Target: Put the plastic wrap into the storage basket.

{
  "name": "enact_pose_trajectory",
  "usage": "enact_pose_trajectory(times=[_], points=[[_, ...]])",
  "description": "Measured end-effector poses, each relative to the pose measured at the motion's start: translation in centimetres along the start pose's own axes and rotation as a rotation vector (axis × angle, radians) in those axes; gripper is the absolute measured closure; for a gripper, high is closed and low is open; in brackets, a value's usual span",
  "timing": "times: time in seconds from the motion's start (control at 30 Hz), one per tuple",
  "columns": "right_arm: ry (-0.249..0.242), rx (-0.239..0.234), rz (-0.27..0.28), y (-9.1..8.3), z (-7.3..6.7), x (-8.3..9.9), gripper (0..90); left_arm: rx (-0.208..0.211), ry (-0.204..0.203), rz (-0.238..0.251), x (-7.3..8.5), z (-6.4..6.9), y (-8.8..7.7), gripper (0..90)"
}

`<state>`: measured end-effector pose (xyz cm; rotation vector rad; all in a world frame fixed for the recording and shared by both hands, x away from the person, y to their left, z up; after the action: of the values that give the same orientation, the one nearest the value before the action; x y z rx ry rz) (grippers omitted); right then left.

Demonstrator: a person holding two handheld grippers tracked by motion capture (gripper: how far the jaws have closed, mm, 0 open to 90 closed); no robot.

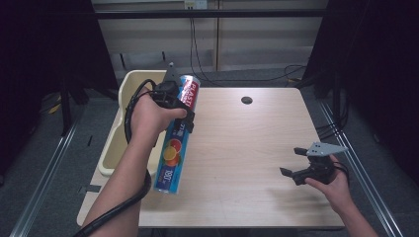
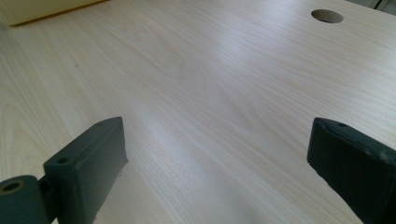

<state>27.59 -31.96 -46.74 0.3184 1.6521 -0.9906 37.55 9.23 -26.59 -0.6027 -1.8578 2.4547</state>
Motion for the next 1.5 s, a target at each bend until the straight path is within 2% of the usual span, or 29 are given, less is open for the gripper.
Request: enact_pose_trajectory(times=[0.27,0.73,1.17,1.27,1.33,1.37,1.5], points=[[0.001,0.0,0.002,0.0,0.0,0.0,4.3,0.001,-0.018,0.012,0.3,-1.1,-0.6,32.6],[0.001,0.002,0.001,0.0,0.0,0.0,4.3,-0.033,-0.069,0.013,0.9,-3.6,-1.7,32.5],[0.004,-0.005,-0.001,0.0,-0.1,0.0,4.3,-0.048,-0.129,-0.008,1.5,-6.9,-0.8,32.5],[0.003,0.0,0.002,0.0,0.0,0.0,4.3,-0.047,-0.135,-0.016,1.5,-7.4,-0.6,32.4],[0.007,0.002,0.001,0.0,0.0,0.0,4.3,-0.049,-0.155,-0.013,1.5,-7.6,-0.4,32.4],[0.007,0.001,0.001,0.0,0.0,0.0,4.2,-0.045,-0.146,-0.018,1.5,-7.7,-0.3,32.4],[0.006,-0.011,-0.003,0.0,0.0,0.0,4.3,-0.057,-0.154,-0.019,1.5,-7.7,0.1,32.4]])
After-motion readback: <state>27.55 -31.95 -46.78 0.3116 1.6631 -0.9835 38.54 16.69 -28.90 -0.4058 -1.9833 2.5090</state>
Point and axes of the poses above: each handheld gripper's, and its own axes: y roughly forward along the jaws, x roughly out of its underside, z roughly to its right, the point moved 1 cm from there along y, roughly forward along the jaws, and after that the axes turned 7 degrees about z, right-handed, at the moved point
